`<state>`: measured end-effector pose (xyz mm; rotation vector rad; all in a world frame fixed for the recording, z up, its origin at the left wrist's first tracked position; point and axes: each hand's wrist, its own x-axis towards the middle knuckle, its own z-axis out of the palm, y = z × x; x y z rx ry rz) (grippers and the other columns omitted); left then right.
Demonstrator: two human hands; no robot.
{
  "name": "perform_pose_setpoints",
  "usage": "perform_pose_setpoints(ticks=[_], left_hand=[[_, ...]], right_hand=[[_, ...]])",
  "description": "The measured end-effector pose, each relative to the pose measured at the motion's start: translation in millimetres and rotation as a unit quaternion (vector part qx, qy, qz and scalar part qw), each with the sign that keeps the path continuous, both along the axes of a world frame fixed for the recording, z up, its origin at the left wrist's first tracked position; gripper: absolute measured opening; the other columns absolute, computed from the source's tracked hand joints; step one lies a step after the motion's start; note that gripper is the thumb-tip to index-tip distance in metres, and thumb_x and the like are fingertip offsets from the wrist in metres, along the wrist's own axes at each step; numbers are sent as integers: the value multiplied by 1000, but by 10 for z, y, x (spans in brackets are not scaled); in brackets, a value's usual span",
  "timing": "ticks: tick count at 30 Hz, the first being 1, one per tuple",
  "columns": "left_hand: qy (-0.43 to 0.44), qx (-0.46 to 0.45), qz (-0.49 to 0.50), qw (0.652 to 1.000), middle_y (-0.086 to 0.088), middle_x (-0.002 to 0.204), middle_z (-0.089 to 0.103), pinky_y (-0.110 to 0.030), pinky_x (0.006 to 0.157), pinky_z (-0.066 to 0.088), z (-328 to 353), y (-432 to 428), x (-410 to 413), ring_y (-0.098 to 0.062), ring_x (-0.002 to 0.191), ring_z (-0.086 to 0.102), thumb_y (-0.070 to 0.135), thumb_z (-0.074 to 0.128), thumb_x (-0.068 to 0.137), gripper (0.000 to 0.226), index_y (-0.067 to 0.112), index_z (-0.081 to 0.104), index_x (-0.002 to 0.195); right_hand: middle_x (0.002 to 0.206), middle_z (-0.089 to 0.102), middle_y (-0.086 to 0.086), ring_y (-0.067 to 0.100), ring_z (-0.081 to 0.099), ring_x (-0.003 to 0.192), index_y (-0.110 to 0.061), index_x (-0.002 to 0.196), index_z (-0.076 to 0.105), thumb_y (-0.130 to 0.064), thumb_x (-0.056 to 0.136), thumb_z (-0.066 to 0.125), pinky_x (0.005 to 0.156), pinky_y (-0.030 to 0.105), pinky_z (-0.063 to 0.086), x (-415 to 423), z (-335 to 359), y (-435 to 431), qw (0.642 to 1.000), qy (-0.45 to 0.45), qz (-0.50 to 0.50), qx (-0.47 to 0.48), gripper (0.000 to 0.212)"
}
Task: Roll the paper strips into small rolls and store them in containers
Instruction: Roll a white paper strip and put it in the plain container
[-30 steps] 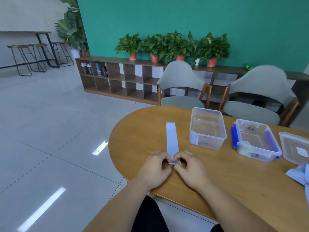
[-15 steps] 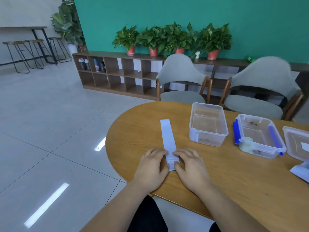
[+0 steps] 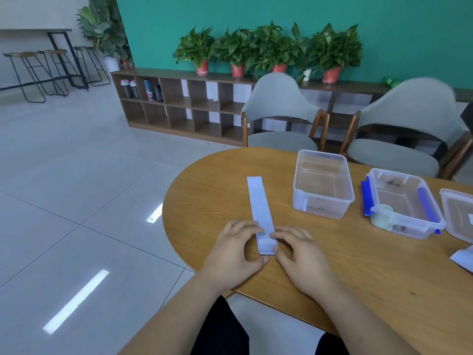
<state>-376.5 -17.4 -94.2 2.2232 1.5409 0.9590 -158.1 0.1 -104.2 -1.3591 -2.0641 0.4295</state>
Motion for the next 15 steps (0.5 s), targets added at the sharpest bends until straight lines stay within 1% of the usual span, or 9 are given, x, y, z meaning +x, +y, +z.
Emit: perform_pose_setpoints(ticks=[3, 5, 7, 8, 11, 13, 15], left_hand=[[5, 26, 1, 1000, 27, 129, 60, -35, 110, 42, -4, -30, 14, -1, 131, 44, 51, 78, 82, 43, 34, 71, 120], [7, 47, 7, 999, 27, 124, 62, -33, 108, 43, -5, -49, 20, -3, 128, 47, 49, 79, 82, 38, 34, 73, 117], [0, 56, 10, 998, 26, 119, 64, -32, 106, 43, -2, -62, 22, -4, 123, 50, 46, 81, 82, 33, 34, 75, 112], [-6, 55, 13, 998, 26, 115, 65, -32, 104, 43, 0, -65, 19, -4, 121, 51, 44, 82, 81, 30, 35, 75, 108], [-11, 47, 14, 999, 27, 104, 68, -37, 100, 45, -10, -66, 17, -5, 115, 55, 38, 80, 81, 15, 35, 76, 96], [-14, 49, 16, 999, 26, 101, 68, -38, 97, 47, -19, -64, 20, -6, 111, 56, 34, 79, 82, 10, 34, 76, 92], [-16, 54, 25, 998, 25, 101, 68, -38, 96, 47, -20, -68, 23, -6, 110, 56, 31, 78, 83, 10, 34, 76, 92]], right_hand=[[134, 59, -26, -1, 44, 132, -35, 124, 71, -28, 97, 68, 107, 18, 36, 3, 3, -18, 1000, 3, 0, 0, 28], [134, 58, -26, -2, 46, 129, -35, 122, 71, -27, 96, 70, 105, 13, 34, 21, 16, -19, 1000, 25, -9, -2, 28], [129, 61, -26, -3, 49, 124, -35, 118, 73, -24, 94, 72, 102, 9, 33, 39, 27, -23, 999, 43, -20, 0, 26], [124, 63, -26, -1, 52, 122, -35, 115, 74, -23, 94, 72, 101, 9, 35, 39, 29, -26, 999, 47, -20, 3, 24], [113, 66, -26, 3, 54, 118, -35, 107, 75, -21, 91, 75, 101, 15, 41, 33, 23, -36, 999, 34, -9, 18, 21], [113, 65, -26, 3, 54, 118, -35, 103, 76, -22, 90, 76, 100, 17, 43, 22, 12, -40, 999, 24, -4, 27, 19], [116, 64, -26, 2, 53, 119, -35, 102, 76, -22, 90, 76, 99, 19, 44, 15, -5, -45, 999, 16, 1, 37, 17]])
